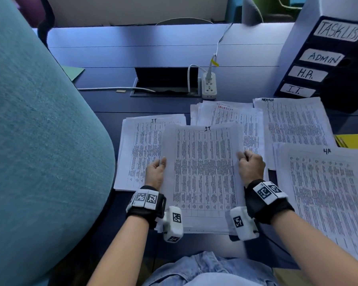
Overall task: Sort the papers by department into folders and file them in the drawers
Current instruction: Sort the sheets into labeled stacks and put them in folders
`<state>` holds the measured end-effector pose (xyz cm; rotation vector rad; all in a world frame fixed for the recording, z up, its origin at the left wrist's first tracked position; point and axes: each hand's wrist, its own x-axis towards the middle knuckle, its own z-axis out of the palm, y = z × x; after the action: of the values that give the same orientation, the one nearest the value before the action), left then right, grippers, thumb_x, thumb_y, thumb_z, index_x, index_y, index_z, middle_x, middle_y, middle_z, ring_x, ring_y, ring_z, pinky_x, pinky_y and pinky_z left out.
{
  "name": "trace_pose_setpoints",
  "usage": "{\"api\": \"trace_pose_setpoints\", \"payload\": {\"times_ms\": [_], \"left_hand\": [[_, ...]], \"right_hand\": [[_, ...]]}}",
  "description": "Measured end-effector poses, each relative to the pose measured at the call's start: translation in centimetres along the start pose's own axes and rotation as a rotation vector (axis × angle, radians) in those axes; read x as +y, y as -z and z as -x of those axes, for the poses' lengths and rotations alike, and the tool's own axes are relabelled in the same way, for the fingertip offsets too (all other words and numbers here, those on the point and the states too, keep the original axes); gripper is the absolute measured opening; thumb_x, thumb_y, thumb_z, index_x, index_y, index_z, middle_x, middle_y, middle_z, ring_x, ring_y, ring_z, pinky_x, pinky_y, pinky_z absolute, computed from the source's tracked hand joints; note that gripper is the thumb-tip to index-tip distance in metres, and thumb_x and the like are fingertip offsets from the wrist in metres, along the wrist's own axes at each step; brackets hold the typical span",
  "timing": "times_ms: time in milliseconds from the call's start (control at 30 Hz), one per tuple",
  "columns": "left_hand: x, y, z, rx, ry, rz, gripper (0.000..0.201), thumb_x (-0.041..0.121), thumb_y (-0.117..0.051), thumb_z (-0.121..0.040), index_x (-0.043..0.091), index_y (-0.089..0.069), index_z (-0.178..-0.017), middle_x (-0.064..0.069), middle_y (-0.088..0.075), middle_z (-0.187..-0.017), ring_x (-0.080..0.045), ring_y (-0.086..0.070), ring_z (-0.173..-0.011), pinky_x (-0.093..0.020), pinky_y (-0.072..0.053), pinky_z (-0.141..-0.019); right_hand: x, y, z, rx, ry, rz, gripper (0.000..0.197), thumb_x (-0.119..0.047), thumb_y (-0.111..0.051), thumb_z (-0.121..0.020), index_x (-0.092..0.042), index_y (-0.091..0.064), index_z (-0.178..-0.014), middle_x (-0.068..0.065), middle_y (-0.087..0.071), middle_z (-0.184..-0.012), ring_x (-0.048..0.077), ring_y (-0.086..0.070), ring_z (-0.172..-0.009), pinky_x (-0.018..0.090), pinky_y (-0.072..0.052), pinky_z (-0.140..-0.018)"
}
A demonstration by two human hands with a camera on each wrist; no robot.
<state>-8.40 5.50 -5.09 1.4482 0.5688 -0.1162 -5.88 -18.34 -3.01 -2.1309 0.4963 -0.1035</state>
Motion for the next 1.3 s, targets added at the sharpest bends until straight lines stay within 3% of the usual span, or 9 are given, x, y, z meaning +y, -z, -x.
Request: {"api": "trace_pose_setpoints", "payload": {"times_ms": [133,267,567,767,867,933,1033,1200,1300], "left_hand": [[0.0,0.1,0.0,0.041,0.039,-0.017,0.032,0.020,-0.045,-0.096,-0.006,-0.059,-0.109,-0.013,-0.063,-0.091,-0.025,-0.059,-0.077,-0.041,-0.054,-0.077],[0.0,0.2,0.0,0.068,0.055,-0.001,0.035,0.015,-0.045,-0.096,-0.011,-0.054,-0.117,-0.017,-0.063,-0.101,-0.029,-0.056,-0.093,-0.048,-0.048,-0.091],[-0.4,0.0,0.0,0.113,0.056,0.016,0.022,0.015,-0.047,-0.096,0.011,-0.062,-0.080,-0.009,-0.061,-0.080,-0.029,-0.055,-0.087,-0.051,-0.047,-0.091],[-0.8,0.3,-0.3,0.124,0.058,-0.075,0.027,0.004,-0.046,-0.095,0.012,-0.061,-0.074,-0.014,-0.062,-0.084,-0.031,-0.058,-0.084,-0.049,-0.052,-0.084],[-0.9,0.2,-0.4,0.138,0.058,-0.102,0.026,0.005,-0.046,-0.095,0.009,-0.062,-0.076,-0.012,-0.063,-0.082,-0.031,-0.059,-0.085,-0.052,-0.051,-0.085],[-0.7,0.2,-0.4,0.164,0.060,-0.101,0.021,0.009,-0.046,-0.096,0.002,-0.066,-0.093,-0.010,-0.065,-0.088,-0.029,-0.060,-0.088,-0.047,-0.052,-0.087],[-0.7,0.7,-0.8,0.196,0.034,-0.114,0.025,0.011,-0.046,-0.095,-0.003,-0.065,-0.104,-0.017,-0.066,-0.101,-0.031,-0.061,-0.095,-0.046,-0.049,-0.092],[-1.4,0.9,-1.2,0.192,0.010,-0.124,0.027,0.016,-0.045,-0.095,-0.001,-0.065,-0.096,-0.017,-0.062,-0.084,-0.025,-0.055,-0.080,-0.045,-0.049,-0.084],[-0.7,0.7,-0.5,0.165,-0.026,-0.119,0.028,0.012,-0.047,-0.095,0.007,-0.056,-0.068,-0.010,-0.052,-0.067,-0.019,-0.047,-0.066,-0.029,-0.043,-0.068]], "right_hand": [[0.7,0.3,-0.1,0.028,-0.018,0.010,0.023,-0.006,-0.048,-0.094,0.008,-0.058,-0.079,0.018,-0.058,-0.072,0.027,-0.054,-0.075,0.026,-0.038,-0.064],[0.7,0.4,0.6,0.010,-0.023,-0.033,0.032,0.001,-0.047,-0.091,-0.006,-0.051,-0.122,0.015,-0.061,-0.096,0.032,-0.061,-0.092,0.026,-0.045,-0.073],[0.8,-0.8,0.7,-0.105,-0.072,-0.011,0.053,-0.023,-0.069,-0.082,0.000,-0.050,-0.126,0.017,-0.047,-0.130,0.028,-0.047,-0.119,0.032,-0.037,-0.101],[1.0,-1.7,-0.2,-0.271,-0.222,-0.122,0.081,-0.054,-0.081,-0.051,-0.002,-0.060,-0.110,0.016,-0.057,-0.119,0.029,-0.055,-0.113,0.044,-0.042,-0.103],[-0.2,-1.4,0.4,-0.383,-0.196,-0.240,0.067,-0.028,-0.085,-0.060,-0.002,-0.058,-0.115,0.011,-0.053,-0.128,0.028,-0.050,-0.119,0.046,-0.038,-0.105],[-0.4,-0.9,0.9,-0.430,-0.111,-0.238,0.022,-0.001,-0.073,-0.070,-0.016,-0.067,-0.084,0.014,-0.044,-0.135,0.029,-0.042,-0.126,0.047,-0.032,-0.107],[0.8,-0.6,1.1,-0.487,-0.039,-0.179,0.033,0.010,-0.057,-0.069,-0.020,-0.063,-0.058,0.014,-0.042,-0.138,0.025,-0.017,-0.140,0.052,-0.002,-0.112],[2.6,-0.2,1.0,-0.512,-0.027,-0.339,0.014,-0.014,-0.069,-0.055,-0.024,-0.073,-0.065,-0.016,-0.058,-0.094,0.015,-0.046,-0.101,0.028,-0.040,-0.088],[2.1,0.0,1.4,-0.342,-0.015,-0.471,0.014,-0.007,-0.073,-0.073,-0.011,-0.068,-0.085,0.010,-0.062,-0.107,0.019,-0.057,-0.098,0.029,-0.050,-0.083]]}}
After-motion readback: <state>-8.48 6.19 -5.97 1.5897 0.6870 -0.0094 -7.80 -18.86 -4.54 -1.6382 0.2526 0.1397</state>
